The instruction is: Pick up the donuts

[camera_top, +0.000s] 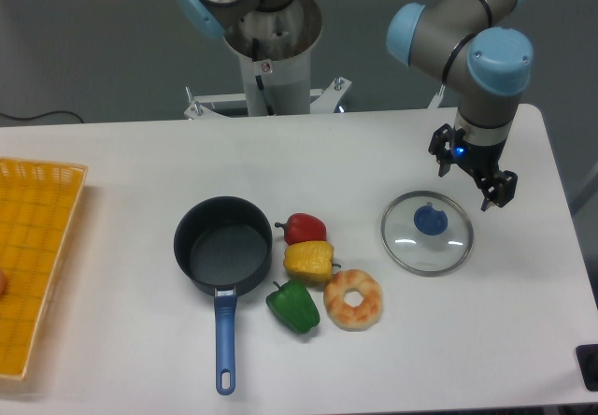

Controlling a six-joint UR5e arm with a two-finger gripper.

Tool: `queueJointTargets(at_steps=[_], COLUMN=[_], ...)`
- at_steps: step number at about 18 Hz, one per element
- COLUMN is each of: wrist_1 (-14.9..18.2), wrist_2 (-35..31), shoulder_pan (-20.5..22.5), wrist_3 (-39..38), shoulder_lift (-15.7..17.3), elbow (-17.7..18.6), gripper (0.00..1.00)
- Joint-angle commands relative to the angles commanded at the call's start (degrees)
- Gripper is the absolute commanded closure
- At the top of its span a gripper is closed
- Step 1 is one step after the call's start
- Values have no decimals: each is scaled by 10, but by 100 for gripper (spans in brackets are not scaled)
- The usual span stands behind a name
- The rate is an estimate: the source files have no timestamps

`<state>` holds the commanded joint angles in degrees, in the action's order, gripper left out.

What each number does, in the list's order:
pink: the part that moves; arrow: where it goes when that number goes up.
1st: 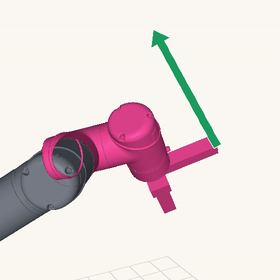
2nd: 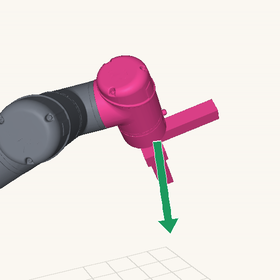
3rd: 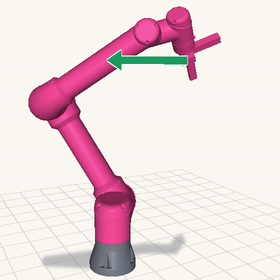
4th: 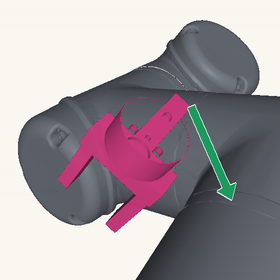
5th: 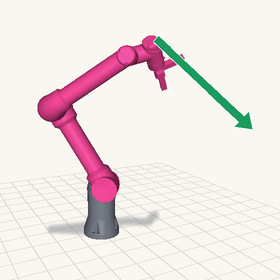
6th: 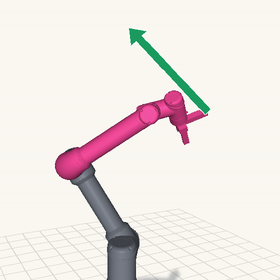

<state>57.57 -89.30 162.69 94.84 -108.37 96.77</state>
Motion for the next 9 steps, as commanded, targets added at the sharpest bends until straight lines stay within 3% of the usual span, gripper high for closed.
queueJointTargets(at_steps=[5, 9], wrist_1=[2, 1], wrist_2=[2, 13], shoulder_pan=[-1, -5], wrist_3=[-4, -76], shoulder_lift=[0, 1], elbow=[0, 6], gripper=[0, 0])
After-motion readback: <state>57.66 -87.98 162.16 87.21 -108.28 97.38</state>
